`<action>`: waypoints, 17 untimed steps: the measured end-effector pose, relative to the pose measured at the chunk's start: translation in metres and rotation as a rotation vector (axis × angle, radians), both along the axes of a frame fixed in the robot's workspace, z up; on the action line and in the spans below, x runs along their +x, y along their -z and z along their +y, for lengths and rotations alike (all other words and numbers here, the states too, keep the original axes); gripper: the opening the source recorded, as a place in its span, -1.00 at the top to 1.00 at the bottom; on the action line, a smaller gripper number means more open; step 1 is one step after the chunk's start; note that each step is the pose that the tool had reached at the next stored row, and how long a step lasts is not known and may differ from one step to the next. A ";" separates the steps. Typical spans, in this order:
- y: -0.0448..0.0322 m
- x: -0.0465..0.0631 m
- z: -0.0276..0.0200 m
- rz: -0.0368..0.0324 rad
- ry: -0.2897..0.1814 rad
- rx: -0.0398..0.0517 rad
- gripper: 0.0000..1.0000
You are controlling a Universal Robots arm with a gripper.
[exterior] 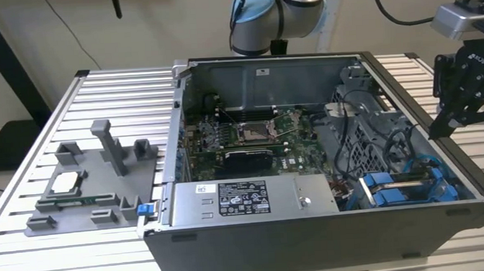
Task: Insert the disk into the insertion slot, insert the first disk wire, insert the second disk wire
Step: 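Insert the second disk wire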
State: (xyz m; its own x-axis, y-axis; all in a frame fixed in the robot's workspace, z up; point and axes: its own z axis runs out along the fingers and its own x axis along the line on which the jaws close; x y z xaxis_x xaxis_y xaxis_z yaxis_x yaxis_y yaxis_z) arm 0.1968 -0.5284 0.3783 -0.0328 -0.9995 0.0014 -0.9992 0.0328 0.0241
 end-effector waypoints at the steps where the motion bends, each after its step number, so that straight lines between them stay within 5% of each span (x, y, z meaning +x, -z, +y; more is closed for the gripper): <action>1: -0.0011 0.000 -0.0002 0.0000 0.000 0.0007 1.00; 12: -0.0087 -0.013 -0.0022 0.0001 0.000 0.0218 1.00; 17: -0.0107 -0.025 -0.0066 0.0000 0.000 0.0304 1.00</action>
